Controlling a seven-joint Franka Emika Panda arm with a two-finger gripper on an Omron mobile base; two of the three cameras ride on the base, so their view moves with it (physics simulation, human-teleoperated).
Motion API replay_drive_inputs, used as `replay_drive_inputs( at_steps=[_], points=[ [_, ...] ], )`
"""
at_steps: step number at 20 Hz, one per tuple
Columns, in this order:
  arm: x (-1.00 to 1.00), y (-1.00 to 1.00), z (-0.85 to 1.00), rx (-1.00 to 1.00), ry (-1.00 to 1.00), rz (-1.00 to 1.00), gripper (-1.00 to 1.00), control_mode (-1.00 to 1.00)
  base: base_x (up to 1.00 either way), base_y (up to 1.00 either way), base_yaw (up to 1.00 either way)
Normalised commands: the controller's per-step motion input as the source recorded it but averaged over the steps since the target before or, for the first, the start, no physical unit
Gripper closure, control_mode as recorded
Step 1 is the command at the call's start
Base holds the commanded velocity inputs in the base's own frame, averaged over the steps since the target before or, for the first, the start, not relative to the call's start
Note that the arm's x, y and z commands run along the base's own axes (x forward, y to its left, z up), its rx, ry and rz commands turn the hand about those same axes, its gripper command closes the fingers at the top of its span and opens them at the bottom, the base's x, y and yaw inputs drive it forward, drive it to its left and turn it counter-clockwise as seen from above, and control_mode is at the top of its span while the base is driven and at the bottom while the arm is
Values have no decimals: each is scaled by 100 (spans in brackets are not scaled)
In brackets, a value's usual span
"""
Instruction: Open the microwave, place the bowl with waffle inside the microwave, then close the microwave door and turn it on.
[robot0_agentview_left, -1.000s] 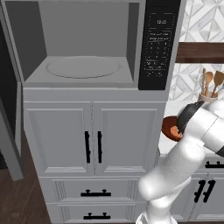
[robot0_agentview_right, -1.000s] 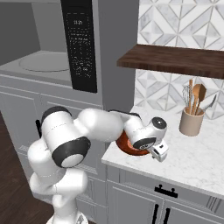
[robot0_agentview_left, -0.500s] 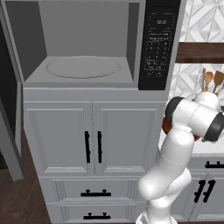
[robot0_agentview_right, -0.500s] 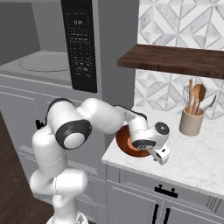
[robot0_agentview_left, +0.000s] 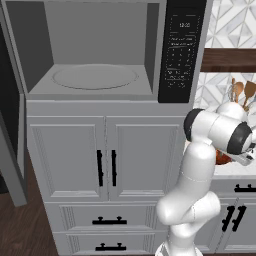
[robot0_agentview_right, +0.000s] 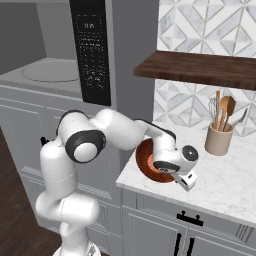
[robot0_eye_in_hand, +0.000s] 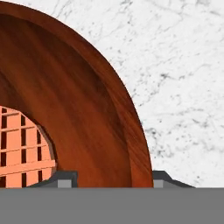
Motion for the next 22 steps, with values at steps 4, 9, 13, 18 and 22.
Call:
replay_drive_inputs(
  at_steps=[4,9,13,18,22],
  points=[
    [-1,0,0,0,-8,0,100,-100,0,0,0],
    [-4,0,0,3,-9,0,100,-100,0,0,0],
    [-1,0,0,0,-1,-1,100,-100,0,0,0],
    [-9,0,21,0,0,-2,100,-100,0,0,0],
    [-28,-28,38,9,1,-14,100,-100,0,0,0]
  ],
)
